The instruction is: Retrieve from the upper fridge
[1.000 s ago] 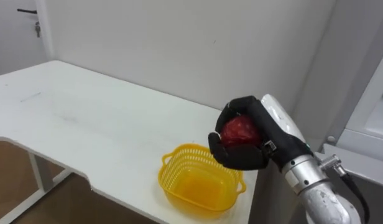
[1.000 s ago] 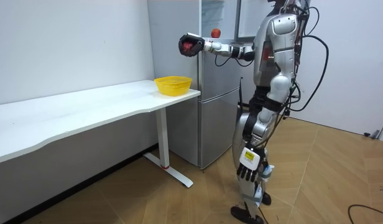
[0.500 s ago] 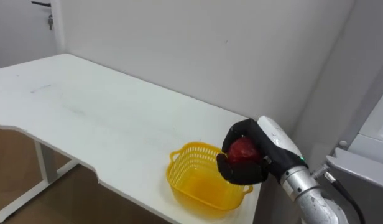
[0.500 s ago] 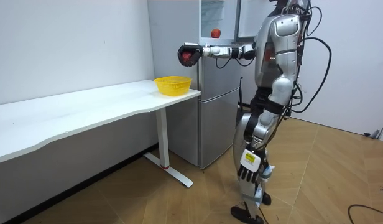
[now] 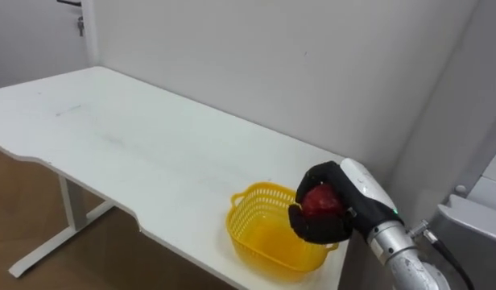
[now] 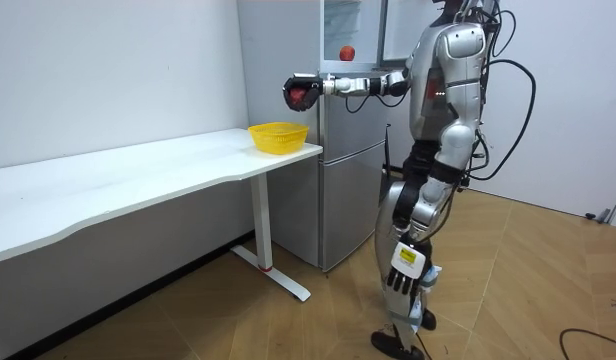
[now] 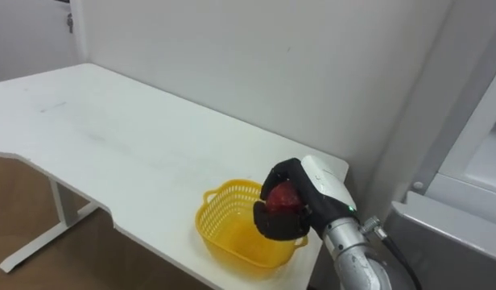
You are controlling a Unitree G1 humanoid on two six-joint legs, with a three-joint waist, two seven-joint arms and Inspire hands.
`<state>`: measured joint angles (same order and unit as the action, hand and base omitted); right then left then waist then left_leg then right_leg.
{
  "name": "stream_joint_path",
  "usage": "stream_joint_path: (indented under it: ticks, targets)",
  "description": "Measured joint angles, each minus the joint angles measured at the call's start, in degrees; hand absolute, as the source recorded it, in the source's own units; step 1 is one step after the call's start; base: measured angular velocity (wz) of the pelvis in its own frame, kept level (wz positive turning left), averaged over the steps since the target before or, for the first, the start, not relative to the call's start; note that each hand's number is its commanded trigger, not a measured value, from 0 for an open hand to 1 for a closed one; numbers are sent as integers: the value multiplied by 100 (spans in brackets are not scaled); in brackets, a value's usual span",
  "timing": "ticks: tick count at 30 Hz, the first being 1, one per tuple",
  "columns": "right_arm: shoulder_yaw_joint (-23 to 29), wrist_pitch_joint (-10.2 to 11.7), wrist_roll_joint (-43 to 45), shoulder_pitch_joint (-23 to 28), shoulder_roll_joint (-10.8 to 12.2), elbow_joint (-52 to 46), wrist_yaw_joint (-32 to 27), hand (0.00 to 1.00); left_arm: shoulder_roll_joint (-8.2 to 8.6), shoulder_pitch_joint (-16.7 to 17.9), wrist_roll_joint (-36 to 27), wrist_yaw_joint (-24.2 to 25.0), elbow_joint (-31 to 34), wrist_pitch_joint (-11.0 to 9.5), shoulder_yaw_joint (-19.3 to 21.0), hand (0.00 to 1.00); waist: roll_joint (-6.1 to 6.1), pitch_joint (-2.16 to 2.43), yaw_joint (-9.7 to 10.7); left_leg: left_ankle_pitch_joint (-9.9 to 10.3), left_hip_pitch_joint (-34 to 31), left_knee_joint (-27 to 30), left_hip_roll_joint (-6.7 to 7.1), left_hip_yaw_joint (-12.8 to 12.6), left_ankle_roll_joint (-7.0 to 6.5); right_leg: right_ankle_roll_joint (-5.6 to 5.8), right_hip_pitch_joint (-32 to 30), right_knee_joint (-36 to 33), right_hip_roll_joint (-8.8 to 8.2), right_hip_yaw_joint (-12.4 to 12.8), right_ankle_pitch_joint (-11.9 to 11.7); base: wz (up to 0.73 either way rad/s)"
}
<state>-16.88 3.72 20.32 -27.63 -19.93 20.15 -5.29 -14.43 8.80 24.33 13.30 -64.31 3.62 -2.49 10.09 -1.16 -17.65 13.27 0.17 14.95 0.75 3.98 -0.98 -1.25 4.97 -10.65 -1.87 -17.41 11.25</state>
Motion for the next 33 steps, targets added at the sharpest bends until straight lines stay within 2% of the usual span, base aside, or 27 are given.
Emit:
stream_joint_path:
  ticks: [9, 13, 26, 33]
  targets:
    - [-7, -2, 95, -1, 1, -1, -37, 0, -8, -36, 41, 73, 4, 11, 42, 0, 74, -42, -149, -1, 3, -7, -6, -15, -1, 0, -3, 4, 0, 3, 0, -1]
    - [-20, -5, 176, -1, 0, -1, -37, 0, -10, -18, 39, 77, 2, 21, 74, 0, 110, -37, -159, 0, -11, -1, -6, -15, -1, 0, -8, 3, -4, -3, 0, 0]
    - [-293, -22, 199, 0, 1, -2, -36, 0, -12, 24, 8, 78, 21, 116, 124, 0, 110, -34, -159, 4, -77, 50, -3, -10, 1, 1, -6, 2, -3, -36, -1, 0]
    - [-432, -126, 196, 0, 1, -5, -31, 0, -14, 18, 7, 71, 27, 132, 124, 0, 92, -15, -123, 4, -58, 74, -2, -9, 1, 1, 5, 3, -5, -37, -1, 0]
